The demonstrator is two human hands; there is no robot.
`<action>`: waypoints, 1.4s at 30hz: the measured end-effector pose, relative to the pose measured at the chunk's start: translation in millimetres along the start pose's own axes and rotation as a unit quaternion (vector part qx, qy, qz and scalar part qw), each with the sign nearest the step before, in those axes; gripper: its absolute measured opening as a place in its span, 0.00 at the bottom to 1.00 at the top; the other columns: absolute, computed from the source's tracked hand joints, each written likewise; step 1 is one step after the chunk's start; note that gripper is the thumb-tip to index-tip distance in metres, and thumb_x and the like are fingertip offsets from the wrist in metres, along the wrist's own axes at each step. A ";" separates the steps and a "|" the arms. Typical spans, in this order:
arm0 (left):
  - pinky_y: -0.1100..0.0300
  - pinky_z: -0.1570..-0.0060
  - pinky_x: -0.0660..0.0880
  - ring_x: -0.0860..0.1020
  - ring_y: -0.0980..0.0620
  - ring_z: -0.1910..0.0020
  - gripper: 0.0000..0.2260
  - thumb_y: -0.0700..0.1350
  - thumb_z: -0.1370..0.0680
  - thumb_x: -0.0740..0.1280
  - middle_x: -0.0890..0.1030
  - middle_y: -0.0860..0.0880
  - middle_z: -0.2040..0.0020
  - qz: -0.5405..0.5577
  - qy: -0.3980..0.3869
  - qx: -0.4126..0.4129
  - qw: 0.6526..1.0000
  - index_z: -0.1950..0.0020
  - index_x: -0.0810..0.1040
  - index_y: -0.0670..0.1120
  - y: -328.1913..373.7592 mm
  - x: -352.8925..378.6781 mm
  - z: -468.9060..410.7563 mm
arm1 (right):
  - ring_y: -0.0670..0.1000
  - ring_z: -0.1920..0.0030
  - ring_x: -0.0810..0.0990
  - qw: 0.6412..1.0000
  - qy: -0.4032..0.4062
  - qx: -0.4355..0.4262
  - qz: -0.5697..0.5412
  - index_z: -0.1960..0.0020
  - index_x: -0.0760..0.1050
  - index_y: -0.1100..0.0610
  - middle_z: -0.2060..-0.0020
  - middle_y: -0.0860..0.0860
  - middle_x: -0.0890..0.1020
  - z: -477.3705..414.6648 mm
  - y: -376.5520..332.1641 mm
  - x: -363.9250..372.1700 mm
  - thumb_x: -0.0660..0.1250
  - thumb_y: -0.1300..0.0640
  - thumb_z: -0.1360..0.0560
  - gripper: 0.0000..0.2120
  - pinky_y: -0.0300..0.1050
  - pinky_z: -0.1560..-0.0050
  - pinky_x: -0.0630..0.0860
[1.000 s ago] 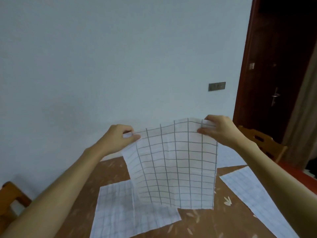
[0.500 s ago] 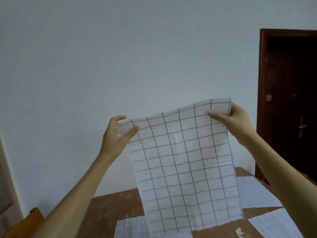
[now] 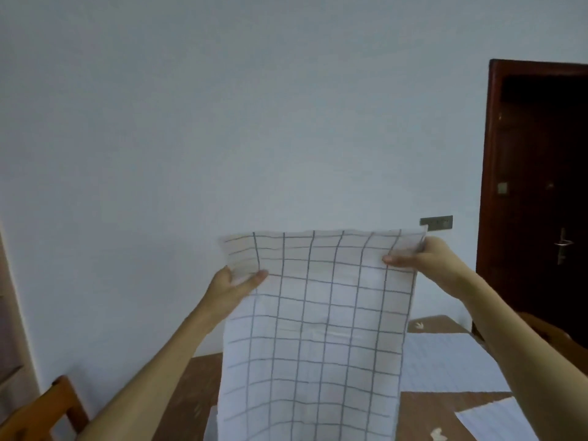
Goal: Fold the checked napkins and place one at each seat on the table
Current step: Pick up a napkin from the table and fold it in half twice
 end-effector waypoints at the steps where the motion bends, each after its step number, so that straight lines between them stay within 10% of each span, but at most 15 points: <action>1: 0.71 0.54 0.77 0.84 0.61 0.52 0.10 0.48 0.27 0.76 0.87 0.55 0.54 -0.044 -0.031 -0.006 0.999 0.49 0.84 0.47 -10.6 7.6 4.8 | 0.52 0.50 0.87 1.000 0.000 0.017 0.024 0.50 0.84 0.59 0.54 0.53 0.88 1.3 10.8 1.9 0.79 0.62 0.32 0.11 0.37 0.55 0.80; 5: 0.68 0.66 0.74 0.79 0.55 0.66 0.07 0.28 0.22 0.64 0.79 0.47 0.67 -0.048 0.034 -0.019 0.998 0.57 0.78 0.34 -14.4 -2.8 3.5 | 0.53 0.50 0.86 0.997 0.079 -0.026 -0.005 0.52 0.85 0.58 0.55 0.54 0.88 0.7 10.4 -5.9 0.77 0.62 0.29 0.06 0.45 0.48 0.79; 13: 0.58 0.63 0.75 0.79 0.48 0.66 0.13 0.37 0.20 0.60 0.82 0.49 0.67 0.167 0.083 -0.067 0.980 0.59 0.82 0.45 18.9 -27.4 -1.1 | 0.52 0.42 0.81 0.999 -0.036 -0.031 0.025 0.32 0.75 0.62 0.39 0.57 0.81 12.4 37.7 31.5 0.68 0.74 0.25 0.23 0.42 0.46 0.82; 18: 0.56 0.59 0.78 0.81 0.49 0.66 0.14 0.40 0.19 0.62 0.84 0.49 0.65 0.156 0.014 -0.063 0.986 0.59 0.85 0.48 40.2 -29.6 2.5 | 0.61 0.52 0.81 0.997 0.007 -0.022 0.075 0.44 0.78 0.73 0.49 0.69 0.82 13.4 60.9 57.3 0.65 0.75 0.23 0.09 0.46 0.52 0.77; 23: 0.59 0.66 0.79 0.82 0.53 0.66 0.11 0.38 0.18 0.60 0.84 0.51 0.63 0.112 0.022 -0.001 0.993 0.53 0.81 0.46 57.3 -53.4 8.9 | 0.50 0.62 0.78 0.992 0.101 -0.068 -0.032 0.57 0.80 0.63 0.63 0.53 0.82 3.6 12.3 40.6 0.73 0.63 0.28 0.03 0.40 0.62 0.75; 26: 0.62 0.66 0.77 0.80 0.54 0.66 0.11 0.36 0.18 0.60 0.82 0.52 0.64 0.100 0.050 0.017 0.994 0.55 0.80 0.46 56.6 -68.3 14.0 | 0.51 0.57 0.85 1.000 0.002 -0.007 0.020 0.50 0.83 0.63 0.58 0.52 0.87 2.8 22.3 65.8 0.82 0.51 0.34 0.20 0.41 0.57 0.78; 29: 0.61 0.65 0.77 0.79 0.52 0.65 0.11 0.37 0.18 0.60 0.83 0.52 0.64 0.097 0.072 0.022 0.992 0.54 0.81 0.46 52.8 -77.1 17.6 | 0.53 0.48 0.85 0.999 -0.020 0.032 0.032 0.55 0.83 0.56 0.60 0.56 0.88 16.3 39.9 84.1 0.79 0.57 0.31 0.07 0.49 0.42 0.80; 32: 0.60 0.62 0.77 0.81 0.52 0.64 0.12 0.44 0.18 0.61 0.84 0.50 0.62 0.125 0.034 -0.032 0.991 0.55 0.83 0.49 39.6 -76.5 15.2 | 0.38 0.66 0.80 0.996 0.043 0.000 -0.079 0.65 0.78 0.51 0.84 0.46 0.77 8.9 23.9 62.1 0.81 0.63 0.33 0.13 0.31 0.71 0.69; 36: 0.64 0.62 0.76 0.84 0.53 0.59 0.13 0.44 0.19 0.65 0.83 0.49 0.58 0.016 0.012 -0.128 0.992 0.60 0.84 0.50 -10.7 -74.3 26.5 | 0.32 0.67 0.80 0.995 0.058 -0.075 0.002 0.55 0.81 0.61 0.62 0.46 0.84 2.9 -7.0 45.2 0.68 0.75 0.27 0.11 0.25 0.62 0.75; 42: 0.69 0.60 0.76 0.79 0.56 0.62 0.11 0.31 0.22 0.62 0.82 0.50 0.61 -0.027 0.056 0.014 0.998 0.56 0.81 0.44 23.8 -76.8 34.6 | 0.37 0.62 0.83 0.994 0.028 -0.097 0.040 0.51 0.82 0.64 0.54 0.53 0.85 9.3 -4.9 30.2 0.70 0.74 0.28 0.09 0.30 0.59 0.79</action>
Point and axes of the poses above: each hand's wrist, its own z-axis away from the middle knuckle, its own x-axis out of the palm, y = z × x, the point moved 9 cm from there along -z, towards the middle knuckle
